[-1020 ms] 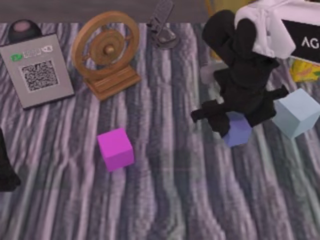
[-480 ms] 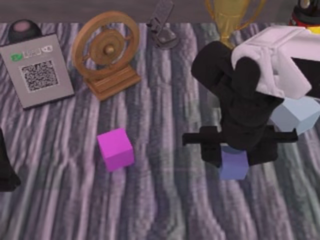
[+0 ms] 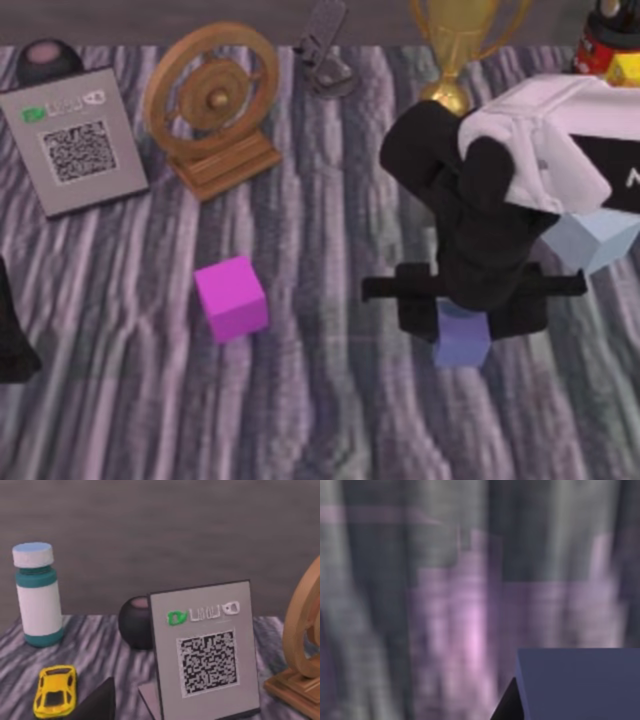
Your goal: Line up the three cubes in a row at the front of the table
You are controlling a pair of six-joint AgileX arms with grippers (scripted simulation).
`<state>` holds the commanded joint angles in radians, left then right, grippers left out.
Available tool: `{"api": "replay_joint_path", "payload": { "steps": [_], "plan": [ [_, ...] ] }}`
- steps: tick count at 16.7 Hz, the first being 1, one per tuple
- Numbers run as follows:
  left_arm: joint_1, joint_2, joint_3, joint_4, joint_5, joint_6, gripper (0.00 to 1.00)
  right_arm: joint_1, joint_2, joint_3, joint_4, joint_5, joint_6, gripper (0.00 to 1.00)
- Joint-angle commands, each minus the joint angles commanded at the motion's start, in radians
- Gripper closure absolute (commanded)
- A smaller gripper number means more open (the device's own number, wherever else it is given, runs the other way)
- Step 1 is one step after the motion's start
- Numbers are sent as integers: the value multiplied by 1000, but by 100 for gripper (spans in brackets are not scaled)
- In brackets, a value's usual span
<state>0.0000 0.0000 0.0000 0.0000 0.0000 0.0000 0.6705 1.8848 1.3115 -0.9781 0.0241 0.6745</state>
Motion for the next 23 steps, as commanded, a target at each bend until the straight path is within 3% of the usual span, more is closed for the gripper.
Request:
{"api": "replay_joint_path", "payload": {
  "steps": [5,10,23],
  "plan": [
    [0,0,0,0,0,0,0,4,65,-107,177,1,6,100],
    [0,0,0,0,0,0,0,4,72,-119,191,2,7,100],
    [0,0,0,0,0,0,0,4,72,-119,191,2,7,2]
  ]
}}
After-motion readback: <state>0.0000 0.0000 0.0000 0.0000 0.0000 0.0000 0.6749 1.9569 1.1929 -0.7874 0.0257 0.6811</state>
